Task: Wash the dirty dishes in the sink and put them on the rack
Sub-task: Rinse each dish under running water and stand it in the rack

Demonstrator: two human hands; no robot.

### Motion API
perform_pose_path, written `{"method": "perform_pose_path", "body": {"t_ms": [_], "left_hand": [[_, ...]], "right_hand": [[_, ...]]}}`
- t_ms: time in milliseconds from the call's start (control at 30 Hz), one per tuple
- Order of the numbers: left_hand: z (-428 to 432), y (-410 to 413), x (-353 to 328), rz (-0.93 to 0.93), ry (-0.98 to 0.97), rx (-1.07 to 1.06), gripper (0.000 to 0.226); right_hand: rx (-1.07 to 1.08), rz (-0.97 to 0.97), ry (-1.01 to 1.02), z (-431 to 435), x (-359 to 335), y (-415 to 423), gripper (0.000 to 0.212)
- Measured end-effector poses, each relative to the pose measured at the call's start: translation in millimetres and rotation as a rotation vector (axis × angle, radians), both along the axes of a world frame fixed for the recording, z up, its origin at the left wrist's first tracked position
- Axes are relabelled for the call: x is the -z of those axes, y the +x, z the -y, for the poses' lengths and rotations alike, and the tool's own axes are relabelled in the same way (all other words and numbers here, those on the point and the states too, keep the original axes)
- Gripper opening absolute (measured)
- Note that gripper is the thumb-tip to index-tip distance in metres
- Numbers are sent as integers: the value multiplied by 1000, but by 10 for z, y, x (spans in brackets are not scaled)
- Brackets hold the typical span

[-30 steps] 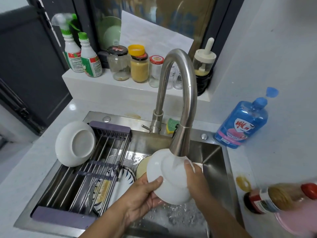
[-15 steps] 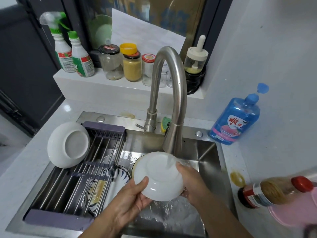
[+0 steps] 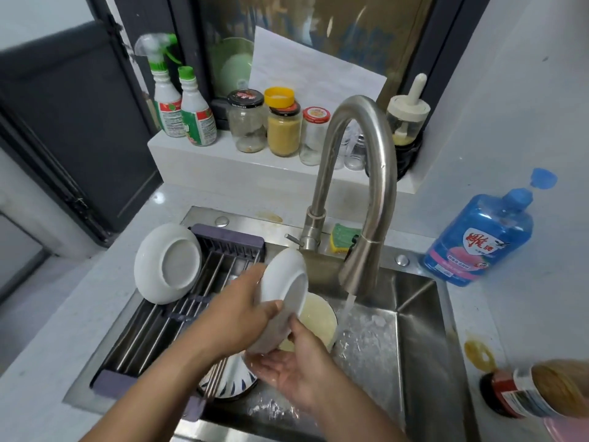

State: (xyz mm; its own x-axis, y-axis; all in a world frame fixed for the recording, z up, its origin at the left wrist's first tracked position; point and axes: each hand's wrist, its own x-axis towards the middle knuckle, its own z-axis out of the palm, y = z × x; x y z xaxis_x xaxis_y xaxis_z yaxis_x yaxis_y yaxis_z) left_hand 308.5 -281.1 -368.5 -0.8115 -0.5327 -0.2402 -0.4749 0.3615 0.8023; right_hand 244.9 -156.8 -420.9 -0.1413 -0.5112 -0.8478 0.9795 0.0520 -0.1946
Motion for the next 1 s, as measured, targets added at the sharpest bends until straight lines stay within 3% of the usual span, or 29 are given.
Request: {"method": "perform_pose_path", "body": {"t_ms": [233,467,667,867,1000], "left_hand": [[724,257,-280,-54,-131,-75,61],[1502,289,69,86,-260,-140,60],[1753,237,400,221,-391,-203,61],[1880,347,554,308,-455,-226,42],[1909,421,643,303,-497,-247,47]], "right_hand": [[30,74,-99,820,-6,183,47],[-15,83,-31,1544,185,329,39],[-46,167,20,1942,507,404,44],[-40,186,63,2177,764,503,45],[-56,189,94,2283,822,559,47]]}}
